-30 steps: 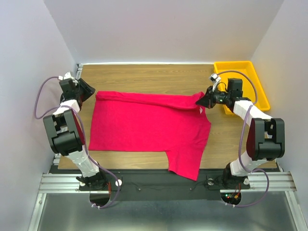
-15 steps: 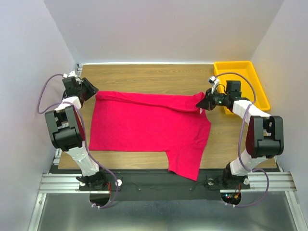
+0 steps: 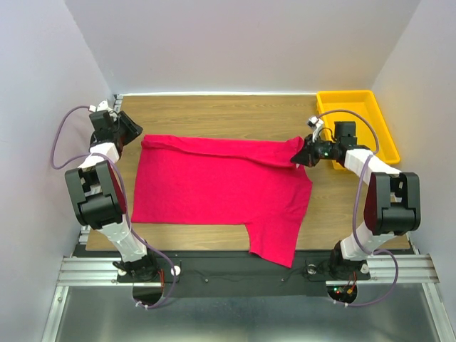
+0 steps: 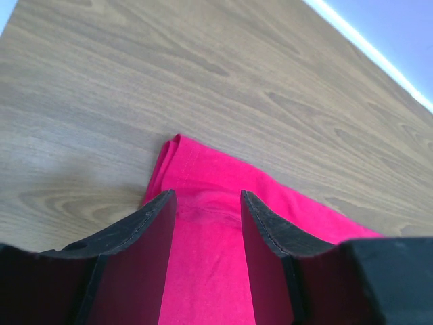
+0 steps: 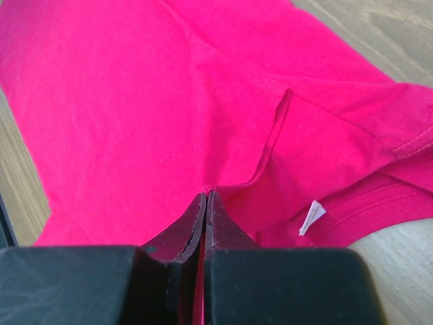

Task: Fold and stack the t-shirts

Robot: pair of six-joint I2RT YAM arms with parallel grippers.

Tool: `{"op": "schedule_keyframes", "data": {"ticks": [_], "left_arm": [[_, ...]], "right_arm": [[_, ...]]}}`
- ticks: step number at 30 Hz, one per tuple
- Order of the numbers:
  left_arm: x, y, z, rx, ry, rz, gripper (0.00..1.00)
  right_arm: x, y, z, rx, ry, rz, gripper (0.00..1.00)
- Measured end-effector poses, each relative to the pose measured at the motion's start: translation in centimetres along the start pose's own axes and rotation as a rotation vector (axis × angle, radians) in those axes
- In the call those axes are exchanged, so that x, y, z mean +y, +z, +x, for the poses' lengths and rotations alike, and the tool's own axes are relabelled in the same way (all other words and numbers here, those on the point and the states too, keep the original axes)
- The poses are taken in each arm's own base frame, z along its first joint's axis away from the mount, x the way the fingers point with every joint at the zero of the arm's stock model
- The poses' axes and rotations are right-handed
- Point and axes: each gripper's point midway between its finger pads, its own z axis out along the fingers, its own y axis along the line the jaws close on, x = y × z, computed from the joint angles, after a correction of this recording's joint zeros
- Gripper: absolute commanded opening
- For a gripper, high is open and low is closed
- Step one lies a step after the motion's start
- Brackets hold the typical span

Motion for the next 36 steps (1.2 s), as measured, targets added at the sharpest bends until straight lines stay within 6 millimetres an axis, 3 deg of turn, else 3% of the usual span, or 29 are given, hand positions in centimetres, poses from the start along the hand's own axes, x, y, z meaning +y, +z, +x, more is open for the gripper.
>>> {"op": "schedule_keyframes", "data": {"ticks": [5, 36], "left_arm": [[-0.8, -0.7, -1.0, -0.026, 0.01, 0.014, 0.53], [-1.3, -0.6, -0.4, -0.012, 0.017, 0.031, 0.53]], "right_arm": [[0.6, -0.2, 0.3, 0.005, -0.008, -0.011, 0.01], [4.6, -0.1, -1.7, -0.026, -0.131, -0.106, 0.01]]}}
